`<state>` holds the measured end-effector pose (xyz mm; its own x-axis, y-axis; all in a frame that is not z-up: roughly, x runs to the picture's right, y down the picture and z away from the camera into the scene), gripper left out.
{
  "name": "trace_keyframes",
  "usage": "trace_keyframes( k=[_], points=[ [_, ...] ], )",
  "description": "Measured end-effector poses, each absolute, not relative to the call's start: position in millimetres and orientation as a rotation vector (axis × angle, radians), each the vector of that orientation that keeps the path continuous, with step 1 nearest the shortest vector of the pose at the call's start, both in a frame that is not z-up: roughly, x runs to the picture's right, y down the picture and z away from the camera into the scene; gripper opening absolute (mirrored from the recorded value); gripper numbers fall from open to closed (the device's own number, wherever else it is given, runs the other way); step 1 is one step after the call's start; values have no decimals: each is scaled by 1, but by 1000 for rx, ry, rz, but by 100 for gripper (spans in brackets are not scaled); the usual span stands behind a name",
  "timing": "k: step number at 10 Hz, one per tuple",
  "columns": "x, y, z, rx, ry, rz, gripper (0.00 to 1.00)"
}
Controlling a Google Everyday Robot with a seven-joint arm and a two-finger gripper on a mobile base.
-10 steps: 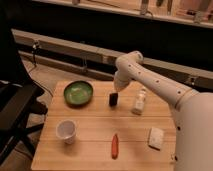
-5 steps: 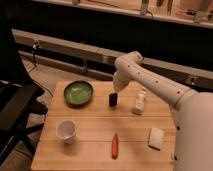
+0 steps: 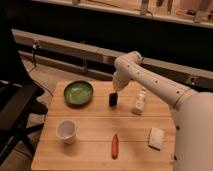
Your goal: Knock the eraser over
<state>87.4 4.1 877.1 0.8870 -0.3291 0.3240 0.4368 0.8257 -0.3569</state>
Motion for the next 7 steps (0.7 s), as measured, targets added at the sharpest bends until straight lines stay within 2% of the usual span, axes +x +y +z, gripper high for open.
trace_keyframes(
  k=[7],
  points=[
    [77,20,882,-476,-310,-474,2]
  ],
)
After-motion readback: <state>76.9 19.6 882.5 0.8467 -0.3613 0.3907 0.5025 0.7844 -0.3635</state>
